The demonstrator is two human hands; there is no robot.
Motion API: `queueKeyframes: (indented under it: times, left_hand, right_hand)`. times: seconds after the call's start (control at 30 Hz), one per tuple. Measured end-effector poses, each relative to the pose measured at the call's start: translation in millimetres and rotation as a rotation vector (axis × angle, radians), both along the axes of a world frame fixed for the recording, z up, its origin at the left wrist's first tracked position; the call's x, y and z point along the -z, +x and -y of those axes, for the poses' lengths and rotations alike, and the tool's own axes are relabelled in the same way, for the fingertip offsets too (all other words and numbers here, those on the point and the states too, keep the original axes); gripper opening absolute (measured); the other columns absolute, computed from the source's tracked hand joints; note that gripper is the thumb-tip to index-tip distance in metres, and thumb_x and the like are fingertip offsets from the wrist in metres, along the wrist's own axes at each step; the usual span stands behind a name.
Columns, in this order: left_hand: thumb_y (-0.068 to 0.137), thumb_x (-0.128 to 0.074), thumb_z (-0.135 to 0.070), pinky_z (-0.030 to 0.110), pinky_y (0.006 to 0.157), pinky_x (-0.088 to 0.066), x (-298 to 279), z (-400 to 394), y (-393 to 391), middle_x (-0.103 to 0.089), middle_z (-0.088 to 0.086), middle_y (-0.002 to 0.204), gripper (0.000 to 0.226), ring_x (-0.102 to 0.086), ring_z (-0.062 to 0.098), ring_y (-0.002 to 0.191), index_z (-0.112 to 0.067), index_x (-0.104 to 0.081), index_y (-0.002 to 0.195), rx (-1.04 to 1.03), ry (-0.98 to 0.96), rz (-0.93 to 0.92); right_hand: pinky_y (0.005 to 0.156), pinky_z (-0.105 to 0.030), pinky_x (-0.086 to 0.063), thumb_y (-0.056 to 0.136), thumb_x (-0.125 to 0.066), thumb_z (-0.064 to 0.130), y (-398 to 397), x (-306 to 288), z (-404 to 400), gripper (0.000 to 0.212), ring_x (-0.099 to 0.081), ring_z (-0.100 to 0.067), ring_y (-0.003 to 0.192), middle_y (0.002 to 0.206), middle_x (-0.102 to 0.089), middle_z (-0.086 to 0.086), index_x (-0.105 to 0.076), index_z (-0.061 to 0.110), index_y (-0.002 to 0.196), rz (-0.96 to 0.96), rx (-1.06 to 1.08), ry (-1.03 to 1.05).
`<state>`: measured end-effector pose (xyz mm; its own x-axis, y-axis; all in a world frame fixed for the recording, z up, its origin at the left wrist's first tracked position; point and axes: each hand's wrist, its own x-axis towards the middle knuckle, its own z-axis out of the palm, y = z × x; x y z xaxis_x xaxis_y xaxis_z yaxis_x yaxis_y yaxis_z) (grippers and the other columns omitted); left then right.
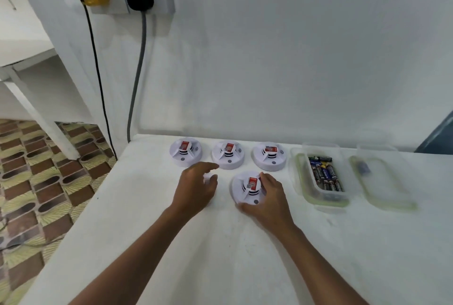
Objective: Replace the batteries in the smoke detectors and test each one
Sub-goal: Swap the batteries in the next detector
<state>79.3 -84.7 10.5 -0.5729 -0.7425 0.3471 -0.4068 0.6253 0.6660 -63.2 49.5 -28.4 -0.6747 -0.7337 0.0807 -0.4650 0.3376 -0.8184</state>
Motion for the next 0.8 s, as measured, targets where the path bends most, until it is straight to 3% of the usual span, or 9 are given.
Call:
queueKeyframes:
  times: [0.17, 0.27, 0.4, 0.47, 0.57, 0.63, 0.67, 0.73, 0.8]
  left_hand:
    - [0.076, -0.076, -0.015, 0.026, 0.086, -0.045, 19, 23, 12, -0.070, 0.009, 0.109, 0.034, -0.060, 0.029, 0.107, -0.008, -0.071, 0.109, 0.048, -0.088, 0.130]
    - [0.074, -0.075, -0.045, 0.044, 0.105, -0.038, 31, 25, 14, -0.052, 0.010, 0.138, 0.062, -0.042, 0.031, 0.130, -0.019, -0.059, 0.128, 0.047, -0.054, 0.341]
    - [0.076, -0.069, -0.057, 0.044, 0.109, -0.029, 38, 25, 10, -0.034, 0.005, 0.152, 0.075, -0.029, 0.027, 0.138, -0.027, -0.044, 0.140, 0.043, -0.046, 0.457]
    - [0.077, -0.071, -0.052, 0.044, 0.107, -0.034, 36, 22, 11, -0.040, 0.005, 0.148, 0.070, -0.035, 0.027, 0.134, -0.025, -0.048, 0.137, 0.045, -0.034, 0.355]
    - [0.075, -0.069, -0.051, 0.029, 0.097, -0.045, 22, 12, 19, -0.054, -0.005, 0.132, 0.062, -0.050, 0.012, 0.120, -0.024, -0.055, 0.129, 0.056, 0.158, 0.001]
    - [0.077, -0.062, -0.052, 0.016, 0.082, -0.050, 1, 0, 27, -0.060, -0.016, 0.121, 0.050, -0.058, -0.003, 0.106, -0.032, -0.057, 0.123, 0.065, 0.465, -0.293]
    - [0.081, -0.056, -0.049, 0.017, 0.077, -0.051, -8, -7, 29, -0.063, -0.013, 0.118, 0.043, -0.062, 0.000, 0.101, -0.031, -0.060, 0.120, 0.088, 0.679, -0.451]
    - [0.091, -0.043, -0.044, 0.033, 0.076, -0.052, -16, -16, 37, -0.070, 0.007, 0.106, 0.040, -0.066, 0.020, 0.091, -0.019, -0.069, 0.107, 0.095, 1.142, -0.728]
    - [0.093, -0.034, -0.046, 0.044, 0.085, -0.047, -18, -24, 43, -0.072, 0.016, 0.095, 0.056, -0.068, 0.027, 0.083, -0.012, -0.078, 0.088, 0.118, 1.383, -0.871]
  right_hand:
    - [0.100, -0.040, -0.044, 0.055, -0.084, 0.053, -5, 7, 2, 0.083, -0.046, -0.012, 0.109, 0.118, -0.057, 0.007, -0.055, 0.016, 0.122, -0.112, 0.023, 0.059]
    - [0.108, -0.038, -0.036, 0.060, -0.079, 0.060, -6, 9, 1, 0.104, -0.035, -0.017, 0.127, 0.143, -0.044, 0.003, -0.038, 0.014, 0.144, -0.164, 0.002, 0.125]
    - [0.117, -0.042, -0.024, 0.061, -0.076, 0.067, -10, 7, -2, 0.118, -0.016, -0.019, 0.143, 0.157, -0.022, 0.003, -0.018, 0.019, 0.152, -0.094, -0.073, 0.194]
    - [0.118, -0.042, -0.021, 0.068, -0.073, 0.063, -3, 2, -3, 0.107, -0.011, -0.018, 0.146, 0.159, -0.018, 0.002, -0.021, 0.021, 0.151, -0.110, -0.039, 0.113]
    - [0.111, -0.034, -0.035, 0.083, -0.059, 0.051, 20, -16, 0, 0.066, -0.034, -0.019, 0.136, 0.142, -0.045, -0.004, -0.049, 0.014, 0.136, -0.285, 0.047, -0.214]
    - [0.100, -0.026, -0.045, 0.084, -0.057, 0.042, 39, -28, 6, 0.047, -0.053, -0.015, 0.117, 0.122, -0.060, -0.003, -0.060, 0.012, 0.120, -0.243, 0.003, -0.376]
    - [0.093, -0.023, -0.049, 0.083, -0.061, 0.038, 49, -36, 9, 0.040, -0.058, -0.010, 0.109, 0.114, -0.064, 0.002, -0.062, 0.016, 0.116, -0.162, -0.044, -0.395]
    - [0.081, -0.017, -0.051, 0.079, -0.065, 0.036, 69, -47, 15, 0.035, -0.058, -0.001, 0.101, 0.106, -0.064, 0.013, -0.059, 0.028, 0.112, -0.007, -0.157, -0.352]
    - [0.076, -0.011, -0.046, 0.074, -0.066, 0.049, 80, -48, 18, 0.045, -0.055, 0.002, 0.100, 0.106, -0.060, 0.016, -0.057, 0.029, 0.113, 0.045, -0.203, -0.291]
